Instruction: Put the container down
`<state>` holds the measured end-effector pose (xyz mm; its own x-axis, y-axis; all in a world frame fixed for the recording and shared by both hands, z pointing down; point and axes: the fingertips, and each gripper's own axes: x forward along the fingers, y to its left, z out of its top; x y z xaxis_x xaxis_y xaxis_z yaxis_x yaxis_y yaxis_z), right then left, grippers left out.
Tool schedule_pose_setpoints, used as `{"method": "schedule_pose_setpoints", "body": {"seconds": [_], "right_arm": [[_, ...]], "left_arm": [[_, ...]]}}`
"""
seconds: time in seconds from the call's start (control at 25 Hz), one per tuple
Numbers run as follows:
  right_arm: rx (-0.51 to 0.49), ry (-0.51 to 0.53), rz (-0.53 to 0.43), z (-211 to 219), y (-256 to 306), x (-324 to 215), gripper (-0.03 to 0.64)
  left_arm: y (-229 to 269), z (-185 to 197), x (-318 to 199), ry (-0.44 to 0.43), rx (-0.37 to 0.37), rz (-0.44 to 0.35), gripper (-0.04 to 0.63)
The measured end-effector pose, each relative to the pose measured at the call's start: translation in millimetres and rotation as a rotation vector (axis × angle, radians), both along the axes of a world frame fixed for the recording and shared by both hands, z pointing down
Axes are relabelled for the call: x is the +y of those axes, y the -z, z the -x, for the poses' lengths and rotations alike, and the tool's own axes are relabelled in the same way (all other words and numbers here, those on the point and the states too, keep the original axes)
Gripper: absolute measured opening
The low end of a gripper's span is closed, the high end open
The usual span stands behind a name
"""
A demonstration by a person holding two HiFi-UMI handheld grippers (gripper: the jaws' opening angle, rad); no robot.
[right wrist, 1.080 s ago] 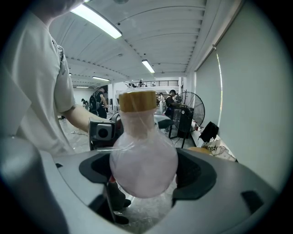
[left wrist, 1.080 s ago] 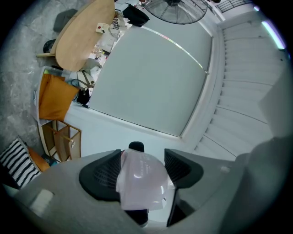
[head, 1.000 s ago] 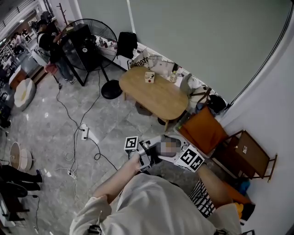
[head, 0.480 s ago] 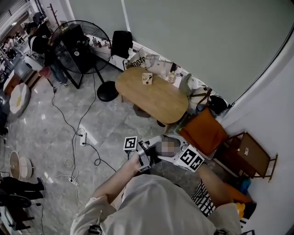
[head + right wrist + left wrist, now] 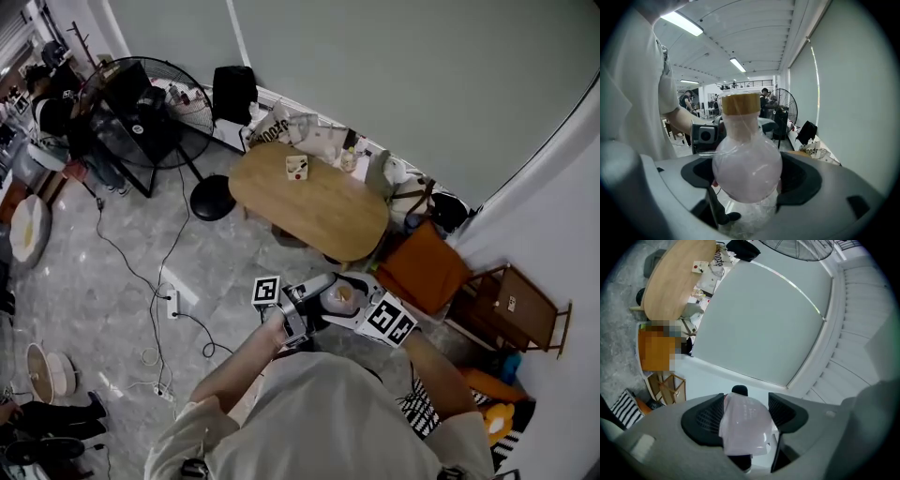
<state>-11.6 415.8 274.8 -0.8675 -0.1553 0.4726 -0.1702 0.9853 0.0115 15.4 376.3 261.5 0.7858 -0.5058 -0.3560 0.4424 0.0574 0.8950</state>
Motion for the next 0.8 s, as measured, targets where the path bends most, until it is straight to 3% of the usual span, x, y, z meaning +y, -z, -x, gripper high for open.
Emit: {"method": "schedule_pose_setpoints", "body": {"seconds": [0.36, 0.8], "right_arm": [[-0.002, -0.057, 0.004, 41, -4, -49, 0.393], [-0.007, -0.069, -0.002, 49, -11, -102, 0.393]], "left_arm": [[-8, 38, -47, -0.058, -0.009, 0.000, 0.291], [-11, 47, -100, -0.052, -0.011, -0.003, 0.291]]}}
